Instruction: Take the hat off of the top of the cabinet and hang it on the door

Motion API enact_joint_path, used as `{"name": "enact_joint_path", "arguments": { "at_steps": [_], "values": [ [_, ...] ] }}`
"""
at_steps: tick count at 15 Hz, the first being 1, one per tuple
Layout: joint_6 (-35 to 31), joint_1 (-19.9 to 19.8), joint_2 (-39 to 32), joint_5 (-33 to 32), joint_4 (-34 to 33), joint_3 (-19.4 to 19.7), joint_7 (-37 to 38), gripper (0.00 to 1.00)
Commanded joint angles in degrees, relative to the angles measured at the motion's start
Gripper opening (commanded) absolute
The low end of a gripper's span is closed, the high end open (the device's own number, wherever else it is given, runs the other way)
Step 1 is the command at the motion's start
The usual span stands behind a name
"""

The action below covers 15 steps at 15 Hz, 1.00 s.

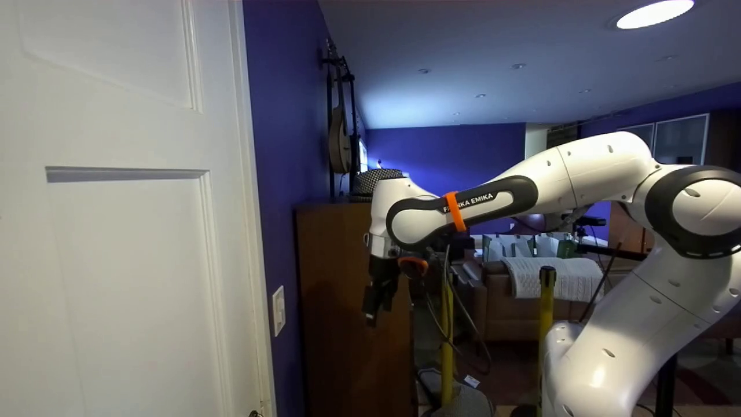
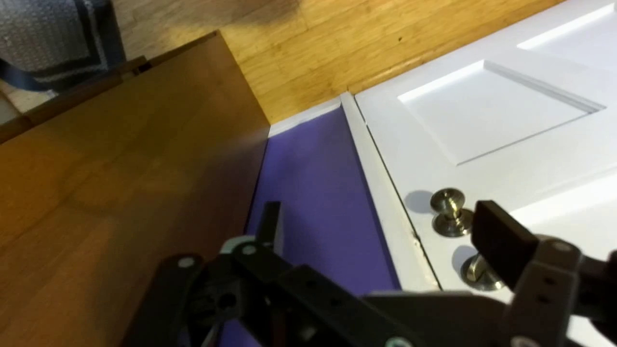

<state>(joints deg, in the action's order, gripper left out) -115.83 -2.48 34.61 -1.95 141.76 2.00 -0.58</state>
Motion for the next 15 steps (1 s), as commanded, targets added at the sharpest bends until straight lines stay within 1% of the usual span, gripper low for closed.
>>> {"name": "enact_joint_path", "arguments": {
  "at_steps": [1,3,4,5,7,11,14,15],
  "values": [
    [-3.3,-1.3,-1.3,-2.3,-5.1,1.9,-3.2,1.0],
    [-4.3,-1.8,-1.6,-4.0,-8.2,2.6,-5.3,1.0],
    [-3.4,-1.9,-1.9,-3.8,-10.2,3.1,-5.5,1.0],
    [-3.7,-1.4,-0.3,-2.5,-6.5,2.6,-4.0,1.0],
    [-3.6,-1.6,-0.6,-2.6,-8.8,3.1,-4.7,1.0],
    [-4.1,-1.4,-1.0,-2.2,-9.8,3.6,-5.5,1.0],
    [-8.5,-1.9,-2.4,-3.5,-14.9,5.4,-8.4,1.0],
    [-9.6,-1.7,-3.0,-4.2,-17.6,6.4,-11.5,1.0]
  ]
}}
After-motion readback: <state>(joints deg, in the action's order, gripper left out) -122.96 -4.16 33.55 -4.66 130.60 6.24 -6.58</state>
